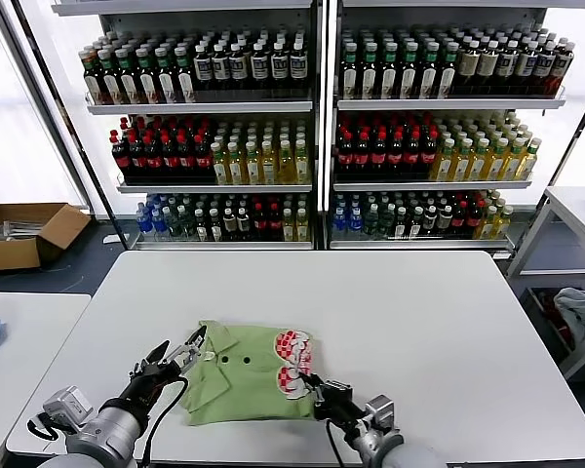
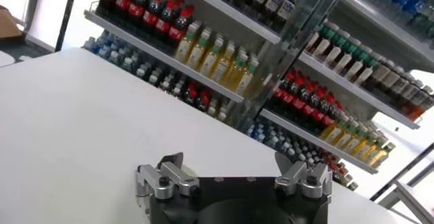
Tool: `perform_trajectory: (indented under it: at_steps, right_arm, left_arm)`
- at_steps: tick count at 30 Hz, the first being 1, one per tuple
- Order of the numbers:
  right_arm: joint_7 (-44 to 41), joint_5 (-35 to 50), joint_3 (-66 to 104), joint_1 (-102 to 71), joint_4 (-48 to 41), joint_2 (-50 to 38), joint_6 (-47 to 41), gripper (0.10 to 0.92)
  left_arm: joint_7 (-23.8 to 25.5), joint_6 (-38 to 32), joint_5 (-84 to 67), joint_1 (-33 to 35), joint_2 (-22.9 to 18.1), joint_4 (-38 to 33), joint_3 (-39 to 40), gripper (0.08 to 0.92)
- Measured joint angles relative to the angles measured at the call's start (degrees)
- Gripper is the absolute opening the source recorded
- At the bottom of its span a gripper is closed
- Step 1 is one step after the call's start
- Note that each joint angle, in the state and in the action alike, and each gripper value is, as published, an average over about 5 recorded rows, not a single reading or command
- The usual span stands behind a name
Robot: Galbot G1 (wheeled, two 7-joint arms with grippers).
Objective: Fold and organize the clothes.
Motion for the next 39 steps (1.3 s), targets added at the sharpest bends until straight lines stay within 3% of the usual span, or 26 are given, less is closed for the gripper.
perform_trajectory:
  at_steps: [13,33,39]
  right_arm:
    - [-1.5,0.0,10.3,-5.6,2.2,-6.3,2.9,0.136]
    - [1.1,2.7,12.8,-5.4,6.1,-4.0,4.4,0.701]
    - [4.2,0.8,6.2,0.0,2.3,-0.5,2.7,0.815]
  left_arm:
    - [-0.9,0.1,1.8,0.1,-1.7,0.8,1.4,0.823]
    - [-1.4,-0.3,2.7,0.6,-2.4,0.7,1.3,0.823]
    - [-1.3,-0.3,2.8,1.0,-2.5,0.5,1.2,0.823]
